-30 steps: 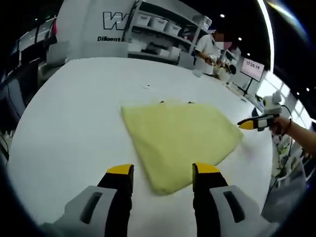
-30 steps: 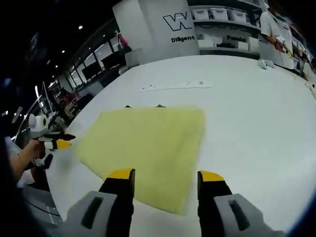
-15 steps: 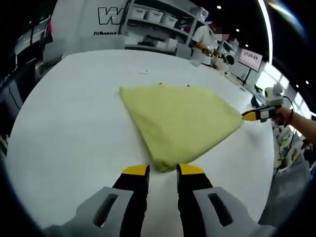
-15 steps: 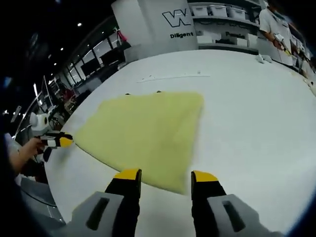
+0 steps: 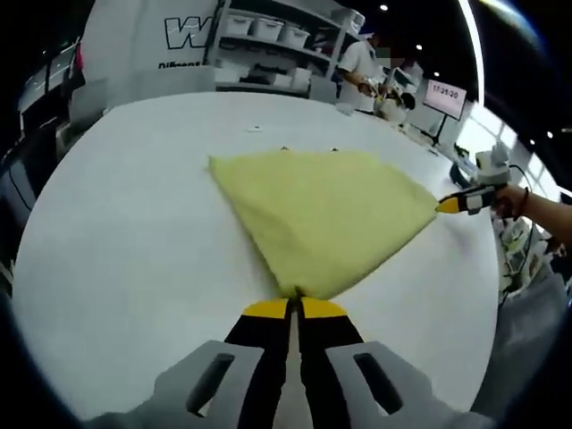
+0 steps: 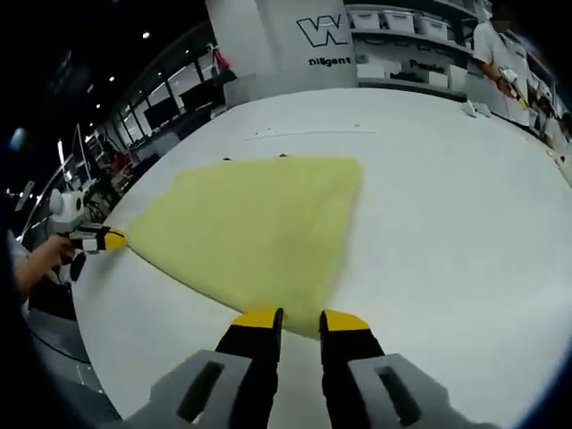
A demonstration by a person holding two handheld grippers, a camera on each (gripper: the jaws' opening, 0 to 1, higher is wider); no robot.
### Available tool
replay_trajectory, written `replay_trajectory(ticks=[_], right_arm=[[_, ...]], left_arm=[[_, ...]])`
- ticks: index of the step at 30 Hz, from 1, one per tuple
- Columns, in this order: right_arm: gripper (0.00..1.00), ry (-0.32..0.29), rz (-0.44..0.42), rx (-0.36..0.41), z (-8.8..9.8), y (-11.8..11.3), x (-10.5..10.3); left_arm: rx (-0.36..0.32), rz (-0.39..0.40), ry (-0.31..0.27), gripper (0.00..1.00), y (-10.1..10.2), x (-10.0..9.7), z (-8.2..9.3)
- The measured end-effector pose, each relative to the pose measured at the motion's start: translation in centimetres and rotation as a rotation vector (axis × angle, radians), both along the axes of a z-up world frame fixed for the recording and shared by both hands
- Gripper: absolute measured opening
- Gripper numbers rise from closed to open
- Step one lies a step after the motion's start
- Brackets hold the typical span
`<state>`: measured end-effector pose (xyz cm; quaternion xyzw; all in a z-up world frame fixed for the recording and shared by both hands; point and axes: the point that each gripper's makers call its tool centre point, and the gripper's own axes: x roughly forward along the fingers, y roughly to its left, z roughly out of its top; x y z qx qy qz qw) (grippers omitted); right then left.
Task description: Fold the garment on the visible template until the final outline fits inside the template.
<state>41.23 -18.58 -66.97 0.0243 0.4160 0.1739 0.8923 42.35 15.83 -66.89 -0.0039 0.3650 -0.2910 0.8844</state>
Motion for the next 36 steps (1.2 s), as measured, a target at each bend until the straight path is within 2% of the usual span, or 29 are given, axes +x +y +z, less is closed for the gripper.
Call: replay_trajectory(ticks=[5, 18, 24, 27, 30, 31, 35, 36], right_arm=[[0.0, -0.001, 0.008, -0.006, 0.0, -0.1, 0.0], [0.0, 0.007, 0.016, -0.023, 0.1, -0.7, 0.1], [0.0, 0.02, -0.011, -0.014, 0.2, -1.0, 0.0], [0.02, 0.031, -0.048, 0.015, 0.4, -1.2, -0.1], [0.14, 0.029, -0.065, 0.037, 0.8, -1.4, -0.1], [0.16, 0.025, -0.064, 0.04, 0.9, -1.4, -0.1], [0.17, 0.028, -0.06, 0.052, 1.1, -1.0, -0.2], [0.18, 0.028, -0.062, 0.053, 1.0, -1.0, -0.1]], left_arm=[[0.033, -0.059, -0.022, 0.0, 0.1, -0.2, 0.0], [0.107, -0.191, -0.055, 0.0, 0.7, -0.8, 0.2], [0.108, -0.205, -0.055, 0.01, 0.6, -1.0, 0.1], [0.063, -0.158, -0.017, 0.03, 0.6, -1.3, 0.6], [0.045, -0.087, 0.016, 0.1, 1.0, -1.5, 1.0], [0.009, -0.054, 0.038, 0.13, 0.9, -1.6, 1.4], [-0.119, 0.054, 0.056, 0.23, 0.4, -0.9, 2.9], [-0.125, 0.083, 0.063, 0.24, 0.3, -0.5, 2.9]])
